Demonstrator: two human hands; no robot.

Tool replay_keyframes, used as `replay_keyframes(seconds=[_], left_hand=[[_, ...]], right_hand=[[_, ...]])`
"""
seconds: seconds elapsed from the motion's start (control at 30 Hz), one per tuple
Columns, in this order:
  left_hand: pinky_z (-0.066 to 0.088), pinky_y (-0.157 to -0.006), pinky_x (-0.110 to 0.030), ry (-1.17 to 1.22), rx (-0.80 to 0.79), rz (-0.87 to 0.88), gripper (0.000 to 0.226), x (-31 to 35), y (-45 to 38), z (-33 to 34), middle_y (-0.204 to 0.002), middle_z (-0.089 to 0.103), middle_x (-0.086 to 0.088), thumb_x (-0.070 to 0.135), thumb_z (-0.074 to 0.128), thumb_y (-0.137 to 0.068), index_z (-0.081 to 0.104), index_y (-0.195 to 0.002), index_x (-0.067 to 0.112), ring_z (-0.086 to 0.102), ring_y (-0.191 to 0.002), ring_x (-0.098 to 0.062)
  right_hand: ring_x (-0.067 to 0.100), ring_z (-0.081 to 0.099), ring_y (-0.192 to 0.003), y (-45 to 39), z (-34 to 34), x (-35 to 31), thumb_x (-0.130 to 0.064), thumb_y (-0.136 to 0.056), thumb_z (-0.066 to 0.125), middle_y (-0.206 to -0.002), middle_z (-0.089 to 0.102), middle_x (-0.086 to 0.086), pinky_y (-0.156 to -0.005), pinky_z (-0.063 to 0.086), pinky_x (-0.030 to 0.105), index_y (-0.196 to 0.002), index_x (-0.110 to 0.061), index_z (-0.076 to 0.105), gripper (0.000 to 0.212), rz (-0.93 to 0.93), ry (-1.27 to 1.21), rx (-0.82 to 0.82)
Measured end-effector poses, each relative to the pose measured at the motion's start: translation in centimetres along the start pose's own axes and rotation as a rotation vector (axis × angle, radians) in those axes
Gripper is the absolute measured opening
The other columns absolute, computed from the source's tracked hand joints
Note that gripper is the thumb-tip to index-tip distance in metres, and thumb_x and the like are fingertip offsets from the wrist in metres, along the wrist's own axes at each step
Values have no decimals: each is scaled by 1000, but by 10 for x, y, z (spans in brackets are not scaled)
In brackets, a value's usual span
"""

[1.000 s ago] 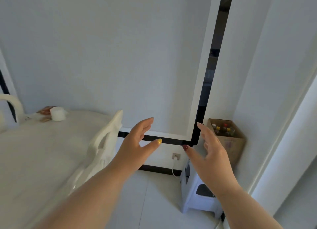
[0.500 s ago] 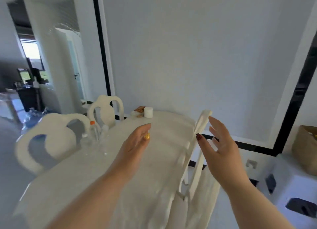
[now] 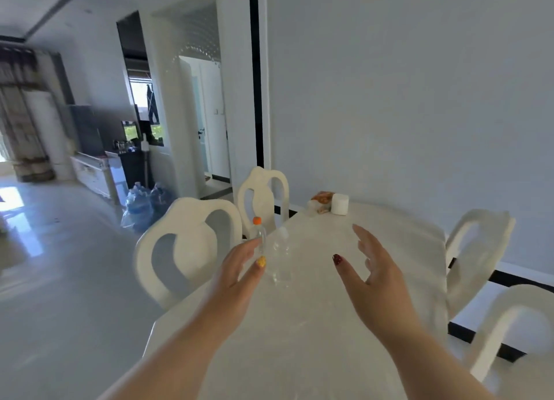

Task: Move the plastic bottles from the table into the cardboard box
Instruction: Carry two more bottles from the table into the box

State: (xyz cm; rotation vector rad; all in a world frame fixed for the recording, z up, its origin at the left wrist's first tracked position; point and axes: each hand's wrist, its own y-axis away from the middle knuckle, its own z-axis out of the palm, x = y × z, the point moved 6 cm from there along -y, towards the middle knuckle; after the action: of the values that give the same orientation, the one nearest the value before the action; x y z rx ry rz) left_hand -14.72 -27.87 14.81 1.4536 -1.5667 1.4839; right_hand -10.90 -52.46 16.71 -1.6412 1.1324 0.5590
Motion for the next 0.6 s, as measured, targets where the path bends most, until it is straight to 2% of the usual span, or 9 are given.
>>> replay_keyframes(seconds=[0.07,0.1,0.13,0.2,0.27,0.33,0.43,0.6], left_hand=[[39,-108,-27,-31,8,-29,34,-23,-27,-18,-138,55,18,43,57,-92,53,-125,50,46,-131,2],[38,-109,-31,-55,6,-39,36,-33,-41,-28,-135,56,24,50,57,-85,54,-120,56,46,-130,4],[39,-107,-29,-80,9,-45,36,-45,-55,-37,-130,56,32,54,57,-81,53,-116,63,46,-127,10],[36,-96,-16,-132,19,-56,38,-66,-76,-54,-119,51,50,52,59,-79,48,-107,76,43,-117,26],[34,-89,-10,-188,17,-68,47,-86,-95,-68,-114,46,56,44,63,-81,43,-104,80,40,-111,32],[34,-92,-13,-217,8,-112,49,-114,-117,-77,-117,50,47,39,67,-82,46,-110,72,45,-116,21],[34,-96,-22,-242,-28,-178,51,-158,-158,-80,-127,51,26,30,71,-85,47,-126,49,47,-125,1],[35,-94,-24,-321,-114,-200,56,-229,-231,-62,-134,52,8,26,73,-85,50,-136,27,48,-117,-7]], right_hand=[[7,39,-137,-26,35,6,-45,-89,60,-149,45,-9,-109,36,32,-146,-38,35,63,9,17,-17],[6,39,-137,-41,54,10,-46,-89,60,-149,44,-10,-109,37,34,-146,-38,35,63,16,24,-22],[6,39,-137,-54,71,15,-46,-89,60,-149,44,-10,-109,38,35,-146,-38,35,63,27,35,-25],[7,39,-137,-76,100,24,-45,-89,60,-149,44,-10,-108,39,35,-146,-37,35,63,56,71,-40],[9,40,-136,-91,128,36,-45,-90,60,-149,44,-9,-108,39,35,-147,-34,36,63,100,101,-63],[11,41,-136,-105,155,51,-44,-90,60,-150,44,-9,-108,39,36,-147,-31,37,63,147,148,-85],[13,42,-136,-129,194,78,-45,-89,61,-151,43,-6,-108,39,34,-147,-28,36,65,241,196,-114],[16,40,-138,-169,246,125,-47,-88,61,-154,39,-5,-108,36,32,-150,-25,31,73,415,267,-121]])
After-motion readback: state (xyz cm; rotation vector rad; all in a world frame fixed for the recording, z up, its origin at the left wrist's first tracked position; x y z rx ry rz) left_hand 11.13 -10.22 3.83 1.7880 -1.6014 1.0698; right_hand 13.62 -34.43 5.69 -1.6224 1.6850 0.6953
